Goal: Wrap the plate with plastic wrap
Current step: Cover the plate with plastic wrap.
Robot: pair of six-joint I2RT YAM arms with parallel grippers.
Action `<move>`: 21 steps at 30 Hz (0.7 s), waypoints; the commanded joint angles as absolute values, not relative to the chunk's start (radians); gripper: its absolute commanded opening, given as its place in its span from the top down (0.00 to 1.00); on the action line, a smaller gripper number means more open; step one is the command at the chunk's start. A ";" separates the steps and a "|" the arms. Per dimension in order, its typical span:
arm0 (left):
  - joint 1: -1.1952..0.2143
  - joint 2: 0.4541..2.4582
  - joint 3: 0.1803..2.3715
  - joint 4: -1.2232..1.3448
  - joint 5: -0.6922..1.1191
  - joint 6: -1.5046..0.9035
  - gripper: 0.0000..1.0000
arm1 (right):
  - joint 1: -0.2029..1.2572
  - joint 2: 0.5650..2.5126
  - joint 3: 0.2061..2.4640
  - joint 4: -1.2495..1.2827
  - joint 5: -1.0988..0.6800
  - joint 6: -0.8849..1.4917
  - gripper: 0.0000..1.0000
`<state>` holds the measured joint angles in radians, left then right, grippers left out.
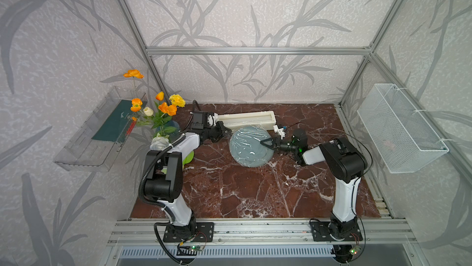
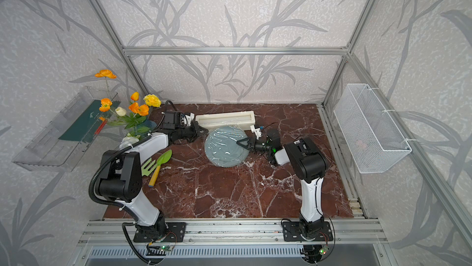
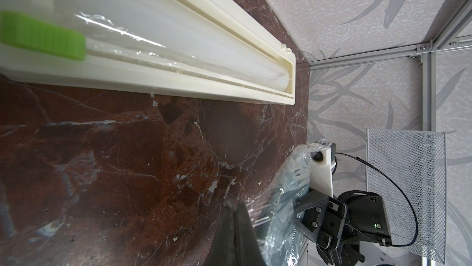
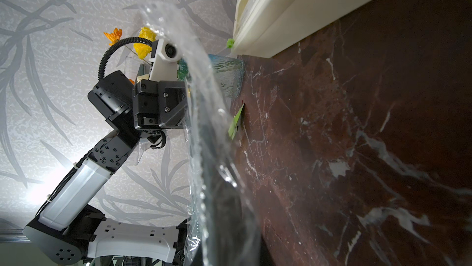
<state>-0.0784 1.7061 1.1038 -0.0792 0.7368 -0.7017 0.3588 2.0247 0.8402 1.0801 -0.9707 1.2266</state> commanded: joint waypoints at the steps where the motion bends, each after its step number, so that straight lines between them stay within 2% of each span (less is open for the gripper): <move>1: -0.058 1.681 1.097 -0.129 0.654 -0.664 1.00 | 0.354 1.929 0.878 1.187 -0.996 1.241 1.00; 8: -0.067 1.708 1.059 -0.048 0.679 -0.715 1.00 | 0.362 1.938 0.891 1.249 -0.990 1.282 1.00; 14: -0.104 1.701 0.991 0.086 0.755 -0.809 0.91 | 0.376 1.982 0.936 1.302 -0.964 1.326 1.00; 16: -0.106 1.683 0.982 0.069 0.760 -0.798 0.77 | 0.377 1.980 0.941 1.288 -0.956 1.315 1.00; 18: -0.100 1.650 0.998 -0.046 0.710 -0.729 0.59 | 0.377 1.967 0.941 1.250 -0.960 1.290 1.00; 19: -0.094 1.631 1.023 -0.146 0.645 -0.684 0.50 | 0.377 1.959 0.940 1.222 -0.965 1.269 1.00; 21: -0.090 1.600 1.094 -0.344 0.476 -0.602 0.40 | 0.376 1.937 0.931 1.158 -0.967 1.221 1.00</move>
